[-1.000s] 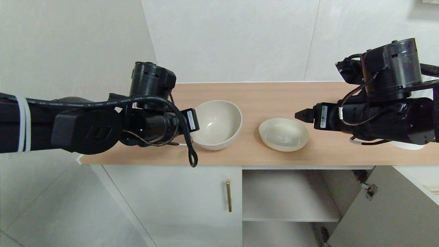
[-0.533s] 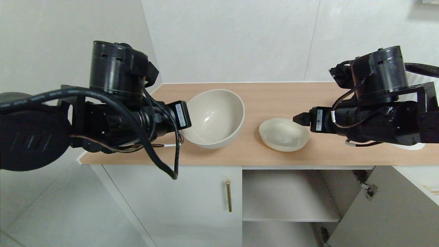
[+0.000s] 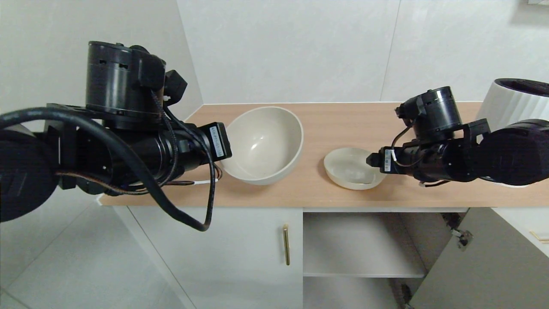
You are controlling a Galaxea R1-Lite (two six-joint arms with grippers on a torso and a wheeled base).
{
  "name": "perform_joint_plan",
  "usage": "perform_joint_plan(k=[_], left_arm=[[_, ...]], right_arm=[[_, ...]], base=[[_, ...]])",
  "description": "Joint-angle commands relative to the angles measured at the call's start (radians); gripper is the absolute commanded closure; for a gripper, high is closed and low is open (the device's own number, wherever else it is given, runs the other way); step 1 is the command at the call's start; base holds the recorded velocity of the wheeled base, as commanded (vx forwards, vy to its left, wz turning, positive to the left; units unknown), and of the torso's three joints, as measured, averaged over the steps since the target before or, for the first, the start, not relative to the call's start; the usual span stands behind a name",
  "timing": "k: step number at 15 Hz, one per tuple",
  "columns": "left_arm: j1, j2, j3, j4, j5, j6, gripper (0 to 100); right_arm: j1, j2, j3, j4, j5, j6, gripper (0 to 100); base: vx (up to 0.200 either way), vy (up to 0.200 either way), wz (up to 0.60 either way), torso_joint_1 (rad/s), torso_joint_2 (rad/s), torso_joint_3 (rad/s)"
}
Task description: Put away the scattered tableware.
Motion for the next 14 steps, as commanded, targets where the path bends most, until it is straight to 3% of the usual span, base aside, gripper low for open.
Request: perform_joint_plan(k=[1,7,8,14], left_arm=[[-0.002,-0.010,0.000,-0.001,0.000,-0.001,100],[-0.002,-0.016,0.000,-0.001,0.000,-0.001,100],[-0.002,-0.016,0.000,-0.001,-0.002,-0.002,100],[-0.002,-0.037,0.022,-0.001,-0.014,0.002,100]], right_arm=[[-0.004,0.031,-0.008,-0.002,0.001,0.002,0],[-0.002,0.066,-0.022,-0.006,0.001,0.019,0],[-0.002,0.066,-0.022,-0.015,0.005,0.032,100],[-0.002,-0.003,-0.022,-0.017,0.032,0.058,100]], base=[[0.000,0.000,0.00,0.000,0.00,0.000],[0.000,0.000,0.00,0.000,0.00,0.000],[0.000,0.000,0.00,0.000,0.00,0.000],[0.000,0.000,0.00,0.000,0.00,0.000]])
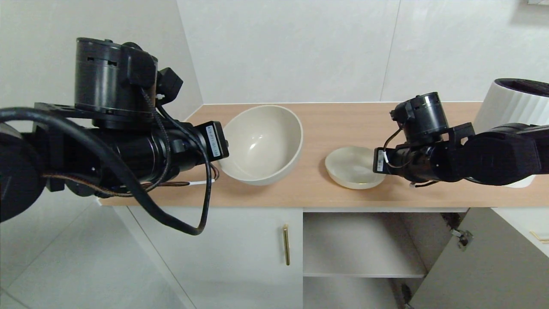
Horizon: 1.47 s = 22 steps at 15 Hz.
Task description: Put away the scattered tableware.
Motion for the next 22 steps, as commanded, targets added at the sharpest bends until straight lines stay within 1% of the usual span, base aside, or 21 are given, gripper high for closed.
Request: perform_joint_plan(k=[1,2,3,4,5,6,7,8,11,14,15,18,21,22], left_arm=[[0.000,-0.027,0.016,-0.001,-0.029,0.011,100],[0.000,-0.042,0.033,-0.001,-0.054,0.019,100],[0.000,-0.053,0.042,-0.003,-0.066,0.025,100],[0.000,-0.076,0.074,-0.003,-0.094,0.043,100],[0.000,-0.076,0.074,-0.003,-0.094,0.043,100],[0.000,-0.081,0.096,-0.004,-0.106,0.048,100],[0.000,-0.081,0.102,-0.004,-0.106,0.048,100],[-0.001,-0.081,0.111,-0.004,-0.104,0.046,100],[-0.012,-0.082,0.149,-0.004,-0.104,0.048,100],[-0.017,-0.084,0.162,-0.004,-0.104,0.046,100],[-0.021,-0.082,0.162,-0.004,-0.103,0.045,100],[-0.034,-0.079,0.163,-0.003,-0.103,0.043,100],[-0.034,-0.076,0.168,-0.003,-0.104,0.046,100],[-0.037,-0.075,0.171,-0.003,-0.104,0.046,100]], right_arm=[[0.000,-0.082,0.005,0.006,0.042,0.005,100],[-0.001,-0.116,0.010,0.018,0.069,0.006,100],[-0.001,-0.133,0.010,0.037,0.080,0.006,100],[-0.010,-0.193,0.013,0.114,0.135,0.020,100],[-0.010,-0.193,0.013,0.114,0.135,0.020,100],[-0.012,-0.282,0.014,0.226,0.313,0.029,100],[-0.012,-0.311,0.014,0.275,0.371,0.029,100],[-0.012,-0.328,0.014,0.316,0.401,0.025,100],[-0.010,-0.326,0.019,0.373,0.404,0.022,100],[-0.009,-0.322,0.028,0.385,0.405,0.017,100],[-0.007,-0.322,0.036,0.385,0.405,-0.003,100],[-0.006,-0.323,0.053,0.385,0.407,-0.024,100],[-0.006,-0.325,0.068,0.384,0.408,-0.044,100],[-0.006,-0.325,0.083,0.376,0.408,-0.063,100]], base=[[0.000,0.000,0.00,0.000,0.00,0.000],[0.000,0.000,0.00,0.000,0.00,0.000],[0.000,0.000,0.00,0.000,0.00,0.000],[0.000,0.000,0.00,0.000,0.00,0.000],[0.000,0.000,0.00,0.000,0.00,0.000],[0.000,0.000,0.00,0.000,0.00,0.000],[0.000,0.000,0.00,0.000,0.00,0.000],[0.000,0.000,0.00,0.000,0.00,0.000],[0.000,0.000,0.00,0.000,0.00,0.000],[0.000,0.000,0.00,0.000,0.00,0.000],[0.000,0.000,0.00,0.000,0.00,0.000],[-0.200,0.000,0.00,0.001,0.00,0.001],[-0.200,0.000,0.00,-0.004,0.00,0.005],[0.000,0.000,0.00,0.000,0.00,0.000]])
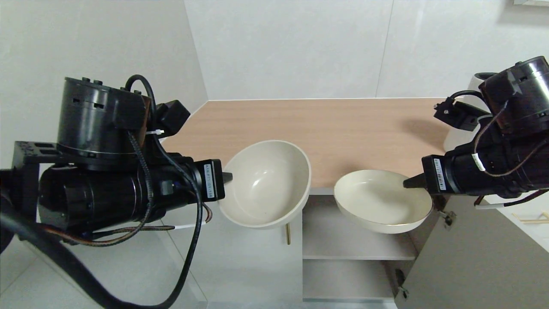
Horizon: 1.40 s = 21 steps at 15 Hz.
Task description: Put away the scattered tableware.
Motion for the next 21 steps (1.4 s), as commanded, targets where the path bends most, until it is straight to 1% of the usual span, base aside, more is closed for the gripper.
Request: perform_joint_plan(k=[1,10,21], left_arm=[[-0.004,0.005,0.004,0.000,0.000,0.001,100],[-0.004,0.011,0.004,0.000,0.000,0.000,100],[-0.004,0.017,0.002,0.000,0.000,0.000,100]], right_arm=[[0.000,0.004,0.026,-0.008,-0.004,-0.024,100],[-0.011,0.065,0.038,-0.069,-0.008,-0.030,100],[-0.020,0.110,0.075,-0.138,-0.011,-0.036,100]], base=[[0.000,0.000,0.00,0.000,0.00,0.000],[0.000,0.000,0.00,-0.008,0.02,0.013],[0.000,0.000,0.00,-0.150,0.44,0.286]])
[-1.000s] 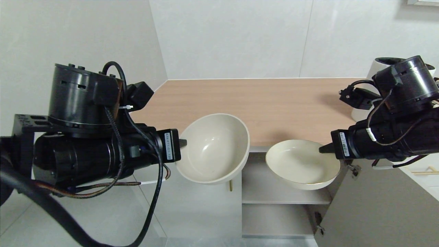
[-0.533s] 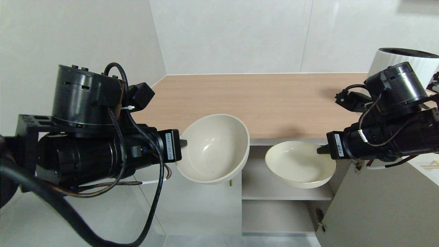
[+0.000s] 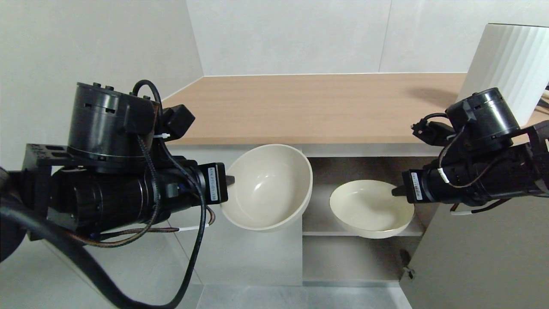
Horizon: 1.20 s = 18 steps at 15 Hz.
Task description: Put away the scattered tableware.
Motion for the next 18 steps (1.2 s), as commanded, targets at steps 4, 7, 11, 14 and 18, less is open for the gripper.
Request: perform_joint_plan(k=[4,7,11,14,18], left_arm=[[0.000,0.001,-0.001,0.000,0.000,0.000,100],[0.000,0.001,0.001,0.000,0.000,0.000,100],[0.000,0.001,0.001,0.000,0.000,0.001,100],[0.000,0.004,0.001,0.002,0.000,0.001,100],[0.000,0.007,0.001,0.000,0.000,0.001,100]], right_arm=[[0.000,0.030,0.005,-0.001,-0.001,-0.001,100],[0.000,0.047,0.003,-0.001,-0.001,-0.002,100],[0.002,0.145,-0.003,-0.033,-0.004,-0.002,100],[0.003,0.294,-0.009,-0.096,-0.005,0.006,100],[0.003,0.445,-0.018,-0.206,-0.044,0.032,100]], base=[[0.000,0.000,0.00,-0.090,0.39,0.292],[0.000,0.000,0.00,-0.015,0.07,0.052],[0.000,0.000,0.00,0.000,0.00,0.000],[0.000,0.000,0.00,0.000,0.00,0.000],[0.000,0.000,0.00,0.000,0.00,0.000]])
